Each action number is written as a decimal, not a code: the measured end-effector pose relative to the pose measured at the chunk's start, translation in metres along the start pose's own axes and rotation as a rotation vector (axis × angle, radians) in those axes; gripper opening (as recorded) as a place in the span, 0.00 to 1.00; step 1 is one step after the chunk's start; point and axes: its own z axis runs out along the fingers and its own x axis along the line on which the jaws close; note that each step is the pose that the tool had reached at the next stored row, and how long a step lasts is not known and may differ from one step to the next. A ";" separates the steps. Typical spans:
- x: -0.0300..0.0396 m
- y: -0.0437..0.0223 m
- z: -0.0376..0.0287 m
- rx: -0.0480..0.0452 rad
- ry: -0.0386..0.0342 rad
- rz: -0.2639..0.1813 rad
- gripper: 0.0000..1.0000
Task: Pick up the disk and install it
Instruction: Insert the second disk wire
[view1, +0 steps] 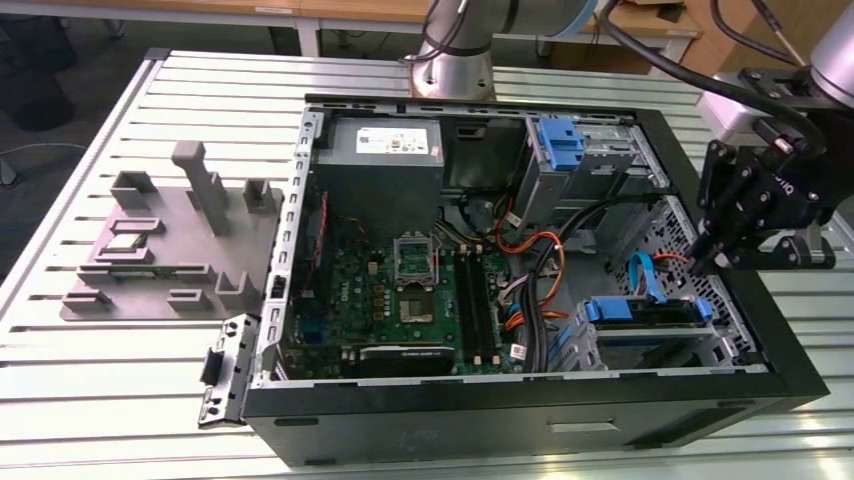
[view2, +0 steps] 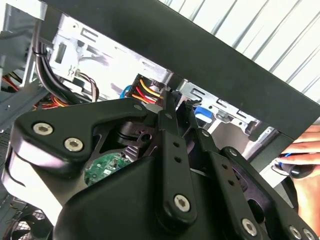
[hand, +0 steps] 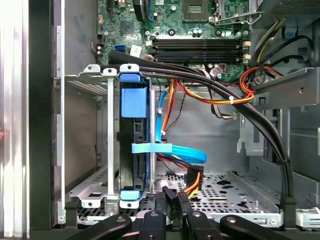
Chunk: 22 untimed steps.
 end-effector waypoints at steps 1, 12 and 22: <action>0.0004 0.0001 0.0003 0.0000 0.0012 0.000 0.24; 0.0017 0.0095 0.0044 0.0000 0.0034 0.000 0.24; 0.0021 0.0167 0.0053 0.0001 0.0044 0.000 0.24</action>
